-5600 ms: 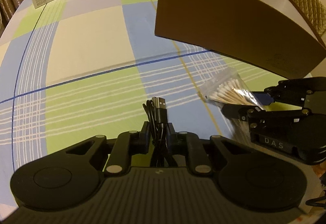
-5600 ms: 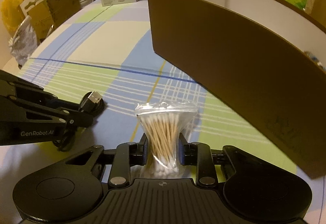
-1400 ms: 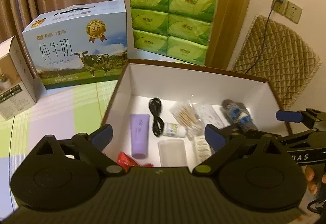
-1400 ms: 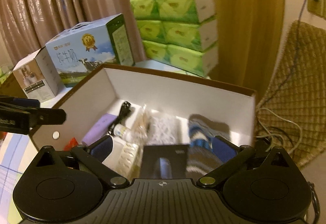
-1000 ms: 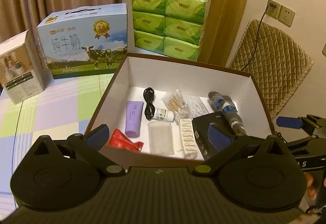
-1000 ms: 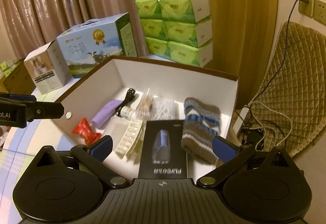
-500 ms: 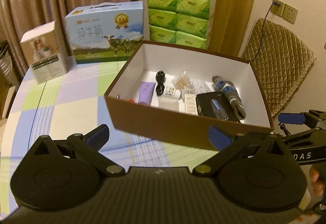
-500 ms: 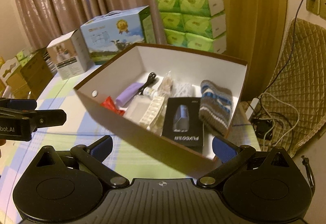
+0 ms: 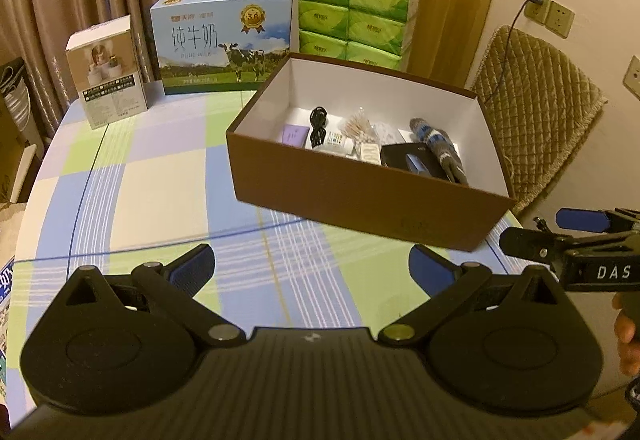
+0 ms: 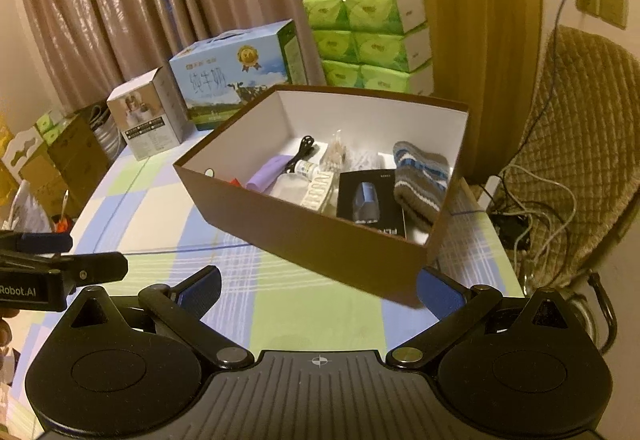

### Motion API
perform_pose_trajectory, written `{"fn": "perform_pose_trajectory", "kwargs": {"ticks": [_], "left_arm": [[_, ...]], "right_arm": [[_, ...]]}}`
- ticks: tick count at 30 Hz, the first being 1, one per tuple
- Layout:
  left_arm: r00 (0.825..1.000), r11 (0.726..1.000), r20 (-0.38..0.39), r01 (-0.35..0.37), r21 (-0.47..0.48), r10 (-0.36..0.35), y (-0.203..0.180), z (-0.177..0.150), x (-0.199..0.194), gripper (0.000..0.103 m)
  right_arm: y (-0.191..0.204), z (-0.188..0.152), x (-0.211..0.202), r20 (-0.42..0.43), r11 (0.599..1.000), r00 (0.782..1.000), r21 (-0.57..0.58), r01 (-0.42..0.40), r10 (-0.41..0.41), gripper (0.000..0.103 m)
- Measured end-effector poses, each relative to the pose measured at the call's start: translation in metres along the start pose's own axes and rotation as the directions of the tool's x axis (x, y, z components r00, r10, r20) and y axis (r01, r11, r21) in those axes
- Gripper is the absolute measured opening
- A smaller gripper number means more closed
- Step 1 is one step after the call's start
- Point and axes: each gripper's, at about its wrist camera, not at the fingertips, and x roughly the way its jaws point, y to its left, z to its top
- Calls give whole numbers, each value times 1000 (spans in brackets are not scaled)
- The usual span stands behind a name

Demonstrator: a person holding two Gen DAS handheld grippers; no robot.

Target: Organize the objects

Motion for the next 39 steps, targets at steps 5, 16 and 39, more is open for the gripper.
{"fn": "perform_pose_trajectory", "kwargs": {"ticks": [5, 16, 39], "left_arm": [[1000, 1000, -3, 16, 12, -16, 10, -14, -18, 102], [999, 999, -35, 42, 22, -41, 42, -62, -59, 102], [997, 999, -53, 51, -1, -51, 98, -115, -102, 102]], "right_arm": [[19, -15, -20, -2, 1000, 1000, 16, 9, -9, 101], [70, -51, -53, -13, 999, 1000, 24, 22, -21, 101], [137, -102, -68, -65, 999, 997, 12, 44, -43, 101]]}}
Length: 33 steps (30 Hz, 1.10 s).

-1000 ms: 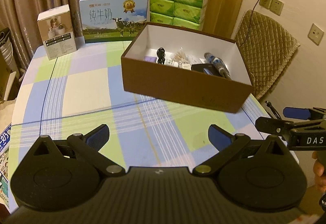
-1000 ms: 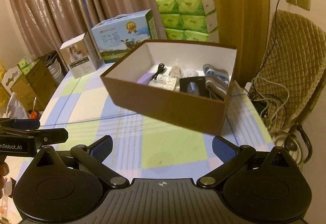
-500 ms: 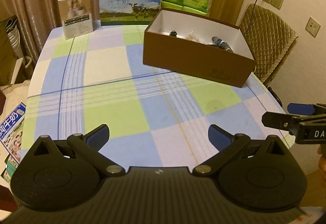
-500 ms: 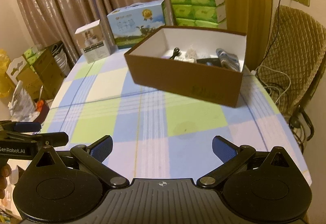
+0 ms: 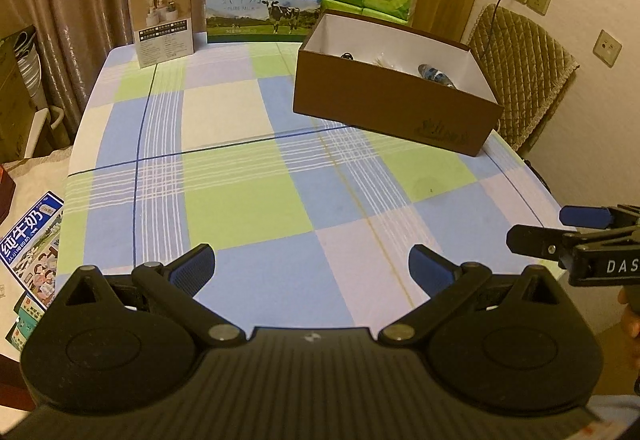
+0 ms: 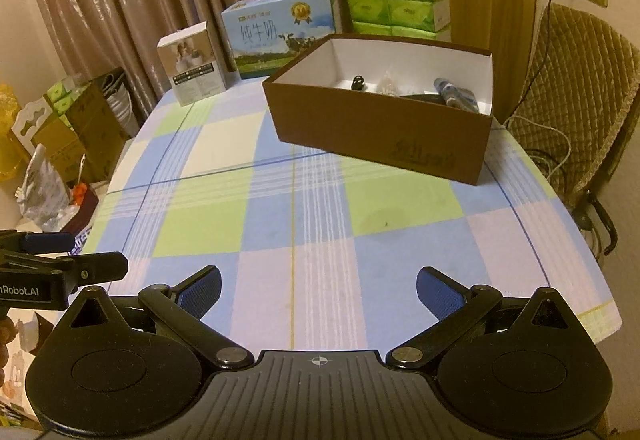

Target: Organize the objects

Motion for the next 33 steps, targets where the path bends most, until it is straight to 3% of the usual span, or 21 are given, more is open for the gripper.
{"fn": "perform_pose_trajectory", "kwargs": {"ticks": [33], "left_arm": [[1000, 1000, -6, -11, 5, 11, 14, -11, -4, 102]], "right_arm": [[20, -6, 5, -19, 1000, 1000, -10, 1, -1, 101]]}}
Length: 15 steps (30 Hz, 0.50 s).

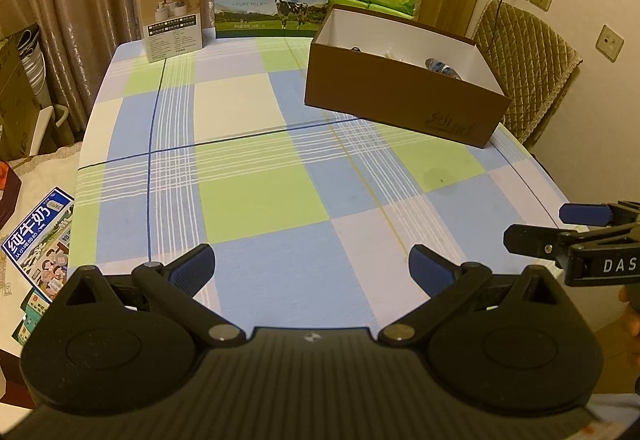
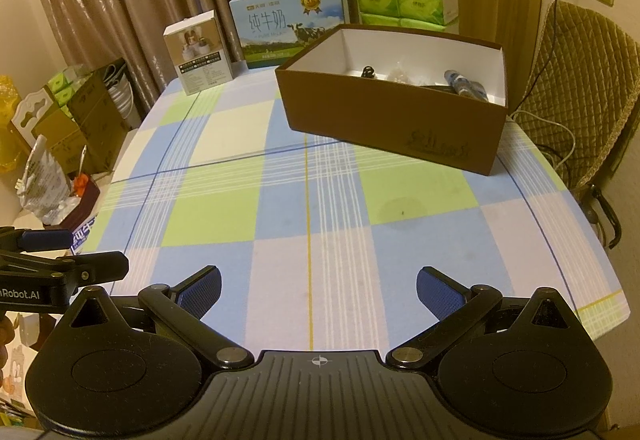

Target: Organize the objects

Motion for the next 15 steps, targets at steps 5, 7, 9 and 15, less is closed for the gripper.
{"fn": "perform_pose_trajectory", "kwargs": {"ticks": [5, 7, 9, 15], "left_arm": [[1000, 1000, -1, 0, 1, 0, -1, 0, 1, 102], [1000, 1000, -1, 0, 2, 0, -1, 0, 1, 102], [1000, 1000, 0, 1, 4, -1, -2, 0, 1, 102], [1000, 1000, -1, 1, 9, -1, -7, 1, 3, 102]], "right_arm": [[0, 0, 0, -1, 1000, 1000, 0, 0, 0, 101], [1, -1, 0, -1, 1000, 1000, 0, 1, -1, 101], [0, -1, 1, -1, 1000, 1000, 3, 1, -1, 101], [-2, -3, 1, -2, 1000, 1000, 6, 1, -1, 101]]}}
